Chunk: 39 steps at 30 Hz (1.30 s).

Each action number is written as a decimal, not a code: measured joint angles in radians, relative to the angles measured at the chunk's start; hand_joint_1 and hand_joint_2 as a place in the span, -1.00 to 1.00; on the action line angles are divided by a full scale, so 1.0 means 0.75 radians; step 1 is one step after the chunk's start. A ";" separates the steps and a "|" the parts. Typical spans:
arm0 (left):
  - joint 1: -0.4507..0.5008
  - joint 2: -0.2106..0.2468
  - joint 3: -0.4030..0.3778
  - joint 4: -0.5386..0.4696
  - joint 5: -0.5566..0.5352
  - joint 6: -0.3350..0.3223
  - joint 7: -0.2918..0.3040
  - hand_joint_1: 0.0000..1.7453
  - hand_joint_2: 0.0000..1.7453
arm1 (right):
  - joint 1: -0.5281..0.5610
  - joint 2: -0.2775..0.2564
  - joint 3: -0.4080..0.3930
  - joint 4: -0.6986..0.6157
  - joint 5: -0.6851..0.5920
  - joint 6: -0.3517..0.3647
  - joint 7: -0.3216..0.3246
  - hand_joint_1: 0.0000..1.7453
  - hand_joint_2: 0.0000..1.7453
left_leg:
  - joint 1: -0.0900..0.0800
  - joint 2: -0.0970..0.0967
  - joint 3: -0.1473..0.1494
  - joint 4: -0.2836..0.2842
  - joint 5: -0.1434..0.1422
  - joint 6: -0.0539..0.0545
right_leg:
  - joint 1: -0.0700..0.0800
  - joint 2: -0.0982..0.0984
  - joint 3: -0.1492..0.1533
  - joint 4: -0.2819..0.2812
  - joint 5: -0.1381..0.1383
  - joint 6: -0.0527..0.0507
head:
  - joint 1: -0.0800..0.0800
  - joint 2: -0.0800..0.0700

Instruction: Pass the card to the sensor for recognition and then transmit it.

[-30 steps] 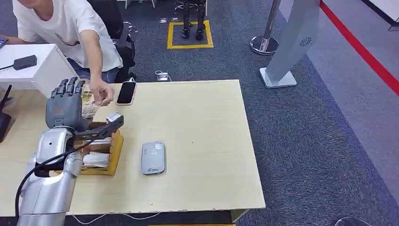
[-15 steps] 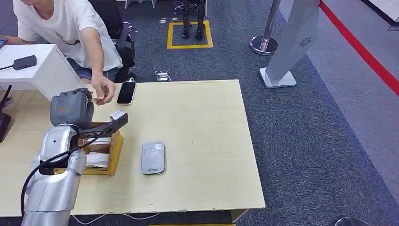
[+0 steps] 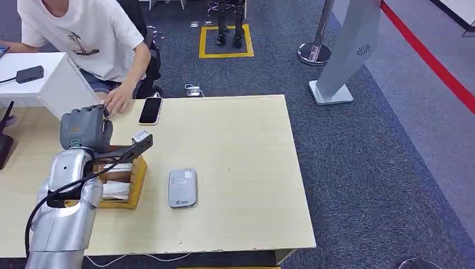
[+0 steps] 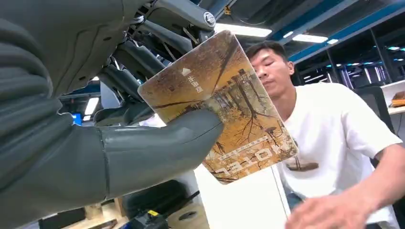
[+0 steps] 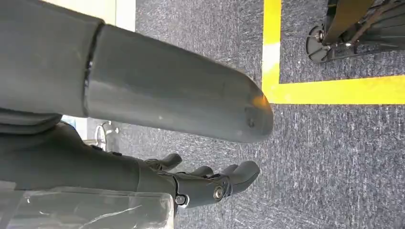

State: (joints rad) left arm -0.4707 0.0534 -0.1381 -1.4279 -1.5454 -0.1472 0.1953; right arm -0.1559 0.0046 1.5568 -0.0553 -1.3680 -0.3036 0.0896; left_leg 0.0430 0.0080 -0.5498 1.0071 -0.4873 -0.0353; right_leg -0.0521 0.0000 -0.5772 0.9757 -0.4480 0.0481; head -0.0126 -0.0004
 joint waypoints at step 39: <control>0.305 -0.217 -0.389 0.103 0.000 0.215 -0.083 1.00 1.00 | 0.000 0.015 0.001 0.001 -0.042 0.001 -0.010 -1.00 -1.00 | 0.000 0.000 -0.002 0.000 -0.001 0.000 | 0.000 -0.001 -0.001 0.000 0.000 0.000 | 0.000 -0.001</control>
State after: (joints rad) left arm -0.2423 -0.1095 -0.4296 -1.3504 -1.5454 0.0141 0.1330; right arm -0.1563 0.0160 1.5572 -0.0549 -1.3996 -0.3029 0.0820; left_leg 0.0429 0.0078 -0.5511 1.0070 -0.4880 -0.0352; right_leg -0.0522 -0.0005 -0.5778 0.9755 -0.4482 0.0483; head -0.0122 -0.0008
